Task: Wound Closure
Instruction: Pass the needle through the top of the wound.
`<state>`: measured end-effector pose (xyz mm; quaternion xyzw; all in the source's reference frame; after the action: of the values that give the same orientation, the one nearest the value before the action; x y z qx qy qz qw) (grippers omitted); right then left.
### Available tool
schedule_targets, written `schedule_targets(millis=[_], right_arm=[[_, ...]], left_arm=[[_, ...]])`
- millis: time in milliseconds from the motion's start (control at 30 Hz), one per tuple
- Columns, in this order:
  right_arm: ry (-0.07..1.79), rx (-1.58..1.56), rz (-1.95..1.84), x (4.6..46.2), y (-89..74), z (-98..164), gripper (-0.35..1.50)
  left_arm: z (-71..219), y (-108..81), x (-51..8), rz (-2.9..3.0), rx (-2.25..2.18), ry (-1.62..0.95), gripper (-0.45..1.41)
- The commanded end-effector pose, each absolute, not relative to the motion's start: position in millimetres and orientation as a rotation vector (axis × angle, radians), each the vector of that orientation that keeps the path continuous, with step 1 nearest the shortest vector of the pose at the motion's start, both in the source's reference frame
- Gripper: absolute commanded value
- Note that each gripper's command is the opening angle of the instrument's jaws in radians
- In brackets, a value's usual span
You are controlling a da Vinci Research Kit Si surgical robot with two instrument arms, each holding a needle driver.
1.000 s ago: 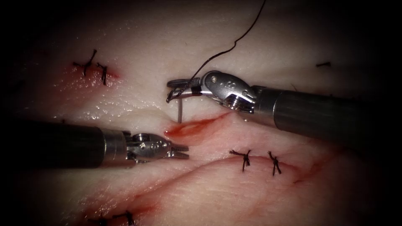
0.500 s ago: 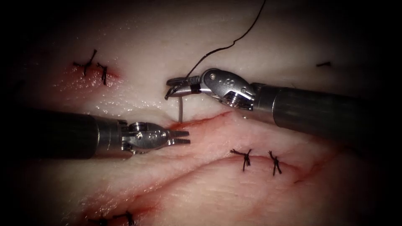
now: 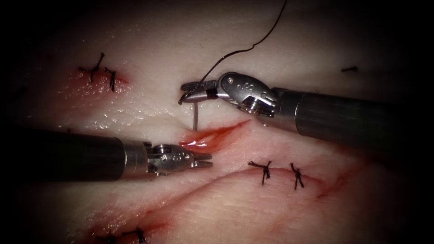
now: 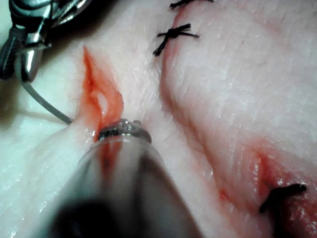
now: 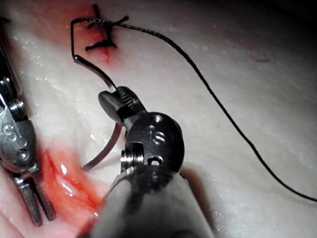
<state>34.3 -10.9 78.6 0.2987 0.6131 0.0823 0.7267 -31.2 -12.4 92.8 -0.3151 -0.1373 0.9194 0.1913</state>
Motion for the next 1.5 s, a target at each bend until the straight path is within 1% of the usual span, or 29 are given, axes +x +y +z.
schedule_targets(millis=[33, 200, 433, 867, 967, 1133, 1500], right_arm=[[1.359, 0.659, 0.179, 35.3, -10.2, 78.7, -0.35], [1.377, 0.671, 0.185, 35.2, -9.9, 78.3, -0.35], [1.36, 0.747, 0.218, 35.1, -9.4, 77.2, -0.35], [1.2, 1.026, 0.512, 35.1, -11.1, 80.4, -0.35], [1.169, 1.072, 0.54, 35.0, -12.1, 81.3, -0.35], [1.202, 1.154, 0.531, 34.9, -13.5, 81.3, -0.35], [1.254, 1.236, 0.535, 36.7, -15.3, 80.6, -0.35]], left_arm=[[93.8, -12.4, -31.7, 2.583, -0.867, -0.391, 0.21], [94.5, -11.7, -30.4, 2.603, -0.853, -0.396, 0.31], [95.0, -11.2, -29.2, 2.595, -0.847, -0.39, 0.31], [91.0, -10.0, -28.1, 2.593, -0.82, -0.363, 0.29], [89.9, -9.9, -27.6, 2.59, -0.819, -0.361, 0.33], [88.7, -10.3, -26.1, 2.593, -0.819, -0.362, 0.33], [88.3, -10.5, -24.8, 2.606, -0.807, -0.361, 0.33]])
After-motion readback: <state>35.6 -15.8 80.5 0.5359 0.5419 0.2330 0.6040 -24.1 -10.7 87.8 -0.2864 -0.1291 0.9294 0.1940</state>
